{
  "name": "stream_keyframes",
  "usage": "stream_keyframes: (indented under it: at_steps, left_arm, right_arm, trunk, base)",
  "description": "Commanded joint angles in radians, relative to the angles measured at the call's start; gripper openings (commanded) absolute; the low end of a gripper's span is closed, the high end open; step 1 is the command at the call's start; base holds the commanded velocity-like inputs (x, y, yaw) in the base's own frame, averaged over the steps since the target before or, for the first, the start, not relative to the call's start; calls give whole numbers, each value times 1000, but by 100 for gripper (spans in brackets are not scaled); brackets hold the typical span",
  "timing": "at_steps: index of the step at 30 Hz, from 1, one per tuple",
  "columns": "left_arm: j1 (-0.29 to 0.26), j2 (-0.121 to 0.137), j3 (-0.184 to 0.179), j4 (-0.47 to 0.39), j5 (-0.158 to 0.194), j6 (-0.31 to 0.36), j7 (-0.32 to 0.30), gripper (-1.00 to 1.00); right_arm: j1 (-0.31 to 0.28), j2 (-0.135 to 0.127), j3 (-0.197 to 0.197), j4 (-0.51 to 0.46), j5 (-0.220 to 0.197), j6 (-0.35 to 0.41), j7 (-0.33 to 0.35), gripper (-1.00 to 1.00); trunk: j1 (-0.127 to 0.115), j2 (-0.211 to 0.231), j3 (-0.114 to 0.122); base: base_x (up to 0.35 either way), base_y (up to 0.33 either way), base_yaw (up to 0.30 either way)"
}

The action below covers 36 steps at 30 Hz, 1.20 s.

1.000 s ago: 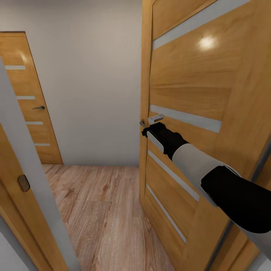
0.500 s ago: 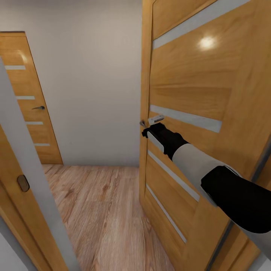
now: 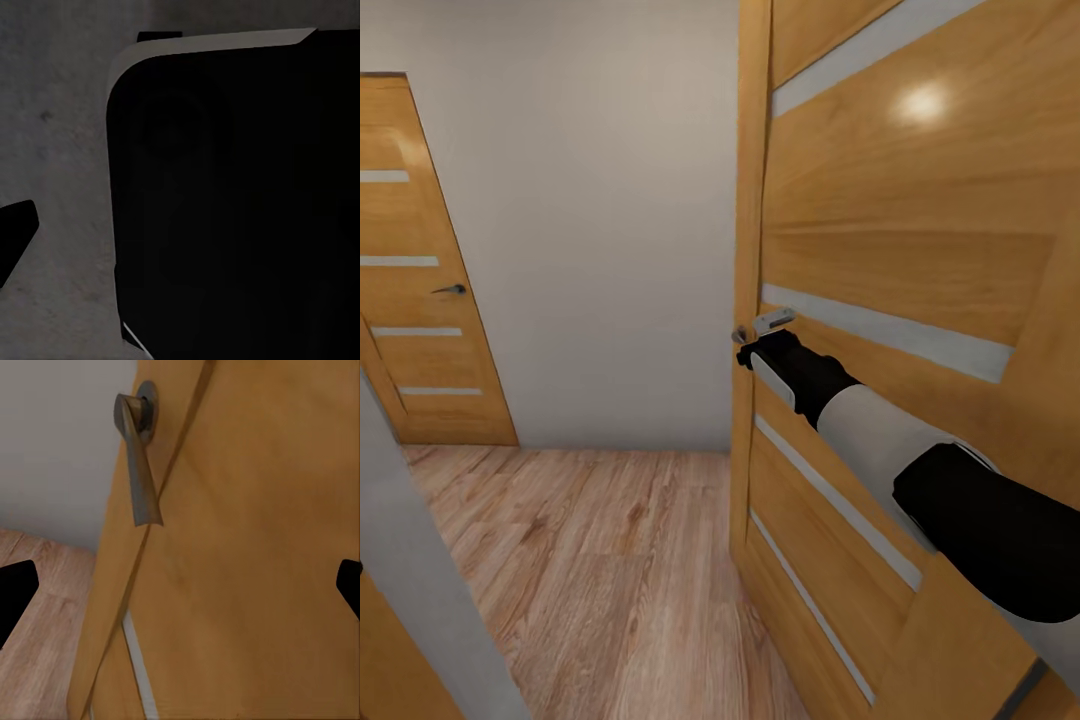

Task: Move the two storage containers from the living room to the garage. In the garage, place one container on the floor and stack the other container on top of it (either order is fine).

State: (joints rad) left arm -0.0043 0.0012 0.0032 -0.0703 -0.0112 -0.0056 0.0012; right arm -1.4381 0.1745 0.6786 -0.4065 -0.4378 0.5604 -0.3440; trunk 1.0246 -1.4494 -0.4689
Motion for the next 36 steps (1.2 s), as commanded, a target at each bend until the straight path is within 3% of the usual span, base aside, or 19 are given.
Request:
stream_keyframes:
  at_steps: [1,11,19,36]
  left_arm:
    - [0,0,1,0,-1,-1,0,100]
    - [0,0,1,0,0,-1,0,100]
    - [0,0,4,0,3,-1,0,100]
    - [0,0,4,0,4,-1,0,100]
  right_arm:
    - [-1,0,7,0,-10,4,-9,100]
    - [-1,0,10,4,-9,12,-18,100]
    - [-2,0,14,80,-5,15,-23,100]
    - [-28,0,9,141,0,13,-61,100]
  trunk:
    - [0,-1,-1]
    - [0,-1,-1]
    - [0,-1,-1]
    - [0,-1,-1]
  base:
    - [143,0,0]
    - [24,0,0]
    - [0,0,0]
    - [0,0,0]
